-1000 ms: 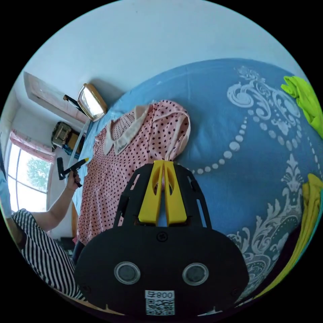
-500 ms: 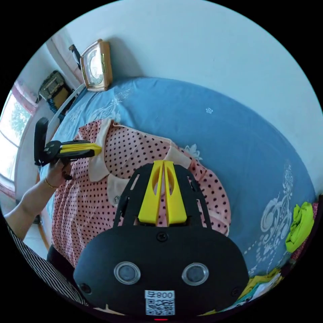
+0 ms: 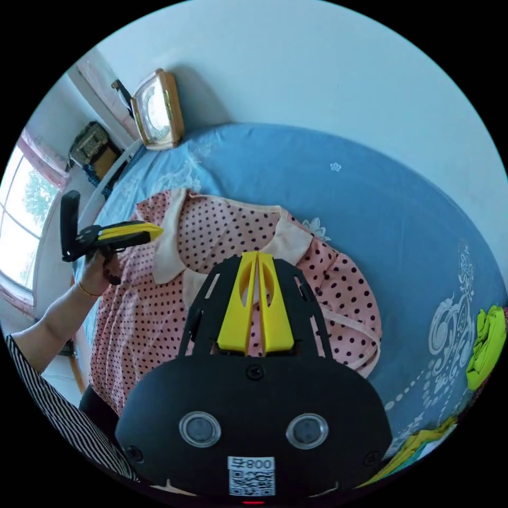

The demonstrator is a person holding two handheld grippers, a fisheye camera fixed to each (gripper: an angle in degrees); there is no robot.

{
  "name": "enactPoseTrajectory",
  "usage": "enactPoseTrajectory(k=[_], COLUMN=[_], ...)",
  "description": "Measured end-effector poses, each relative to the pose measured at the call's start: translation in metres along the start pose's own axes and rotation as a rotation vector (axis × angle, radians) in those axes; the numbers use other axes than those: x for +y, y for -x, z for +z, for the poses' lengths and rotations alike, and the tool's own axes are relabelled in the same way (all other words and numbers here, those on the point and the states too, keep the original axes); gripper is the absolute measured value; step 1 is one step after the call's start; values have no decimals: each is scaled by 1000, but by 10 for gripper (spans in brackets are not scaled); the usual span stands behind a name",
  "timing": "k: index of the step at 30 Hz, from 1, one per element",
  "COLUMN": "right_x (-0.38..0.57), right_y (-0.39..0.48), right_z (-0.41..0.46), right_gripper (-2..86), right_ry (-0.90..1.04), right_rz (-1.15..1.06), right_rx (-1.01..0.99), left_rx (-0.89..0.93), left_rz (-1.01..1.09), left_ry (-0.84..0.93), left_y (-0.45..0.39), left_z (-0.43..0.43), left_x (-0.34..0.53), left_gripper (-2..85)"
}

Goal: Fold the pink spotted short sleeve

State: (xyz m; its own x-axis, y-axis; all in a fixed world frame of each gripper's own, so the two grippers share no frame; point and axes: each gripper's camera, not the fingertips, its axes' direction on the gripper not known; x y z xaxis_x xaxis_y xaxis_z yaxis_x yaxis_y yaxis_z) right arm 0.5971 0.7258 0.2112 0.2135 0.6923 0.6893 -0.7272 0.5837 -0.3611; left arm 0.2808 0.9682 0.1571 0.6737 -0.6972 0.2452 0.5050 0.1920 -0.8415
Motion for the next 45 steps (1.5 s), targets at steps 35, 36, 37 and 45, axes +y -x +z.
enactPoseTrajectory(k=[35,36,37,45], right_x=[347,350,354,364], right_y=[-52,-53,-54,-55], right_z=[37,43,47,73], right_gripper=[77,74,71,33], right_ry=[-349,-339,-344,-322], right_rz=[605,612,620,601], right_rx=[-93,-95,-98,-95], left_rx=[261,257,249,59], left_rz=[504,509,523,648], left_ry=[130,140,163,257], left_y=[-291,-297,-308,-366], left_z=[294,301,315,381], left_x=[-75,-80,-87,-99], left_gripper=[100,101,103,47])
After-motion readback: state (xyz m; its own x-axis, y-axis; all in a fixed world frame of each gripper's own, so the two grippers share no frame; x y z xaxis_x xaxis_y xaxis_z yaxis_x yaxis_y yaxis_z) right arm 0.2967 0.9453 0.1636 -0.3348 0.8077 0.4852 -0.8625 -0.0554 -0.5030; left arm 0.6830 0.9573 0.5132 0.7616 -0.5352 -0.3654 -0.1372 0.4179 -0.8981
